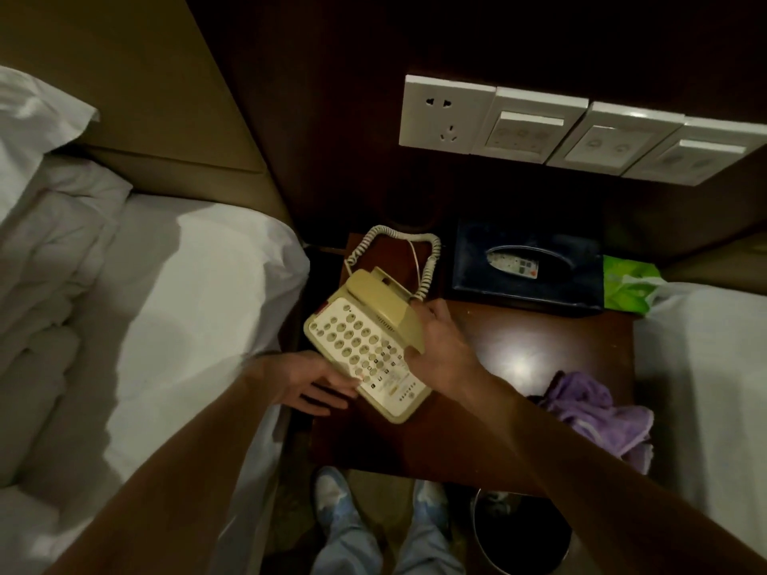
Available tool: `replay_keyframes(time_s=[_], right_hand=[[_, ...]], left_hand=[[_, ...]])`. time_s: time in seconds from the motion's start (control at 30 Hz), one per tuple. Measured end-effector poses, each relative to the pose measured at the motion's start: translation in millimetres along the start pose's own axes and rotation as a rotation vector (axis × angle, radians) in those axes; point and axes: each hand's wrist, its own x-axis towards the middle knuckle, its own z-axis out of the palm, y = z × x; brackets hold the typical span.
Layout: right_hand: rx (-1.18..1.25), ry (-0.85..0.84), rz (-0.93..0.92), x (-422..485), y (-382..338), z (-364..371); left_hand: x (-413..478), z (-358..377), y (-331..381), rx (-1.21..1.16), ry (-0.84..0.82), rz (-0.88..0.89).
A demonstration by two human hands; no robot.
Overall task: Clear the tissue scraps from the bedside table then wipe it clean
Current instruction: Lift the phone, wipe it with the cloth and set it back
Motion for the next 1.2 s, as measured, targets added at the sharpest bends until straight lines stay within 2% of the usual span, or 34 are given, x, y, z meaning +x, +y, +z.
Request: replay_keyframes(time_s=[0.13,0.23,0.3,0.37,0.47,0.53,0.6,0.73,0.83,0.9,1.07,1.2], right_hand=[[0.026,-0.005,-0.018,-8.6,12.3,1.1],[0.19,0.109,0.011,-25.4,27.7,8.2],[0.282,0.243,0.1,-42.8,35.0,13.7],[0.352,0.316,0.262,-56.6,40.7,22.2],[0.694,0.247,0.447,-63.0,43.1,36.8],[0.885,0.18,0.46,-59.9,43.3,46.0],[0.949,0.145,0.451,-52.0,43.7,52.0],[0.934,0.183,0.49,-34.5,56.2,49.5],[0.877,0.128,0.482,-32.8,74.0,40.0],[0.834,0.092,0.483,-31.9,84.0,32.7],[0.711,0.072,0.501,-18.0,110.6,22.0],[0.652,-0.002,0.442,-2.5,153.6,33.8]], left_hand=[[-1.7,7.0,-6.3,-0.052,0.068,-0.005],[-9.8,-7.3,3.6,0.025,0.111,-0.046],[-14.8,-17.2,14.7,0.066,0.238,-0.029],[-10.2,-28.3,23.8,0.037,0.436,0.098],[0.5,-29.9,38.4,0.111,0.607,0.256],[6.6,-19.5,43.2,0.251,0.64,0.255],[6.4,-4.1,41.0,0.273,0.643,0.27],[12.6,16.3,15.7,0.389,0.694,0.212],[20.0,22.9,-3.9,0.588,0.751,0.151],[20.5,31.2,-9.6,0.698,0.729,0.155],[21.0,69.9,-11.9,0.67,0.662,0.166],[23.4,78.2,-12.8,0.649,0.637,0.186]])
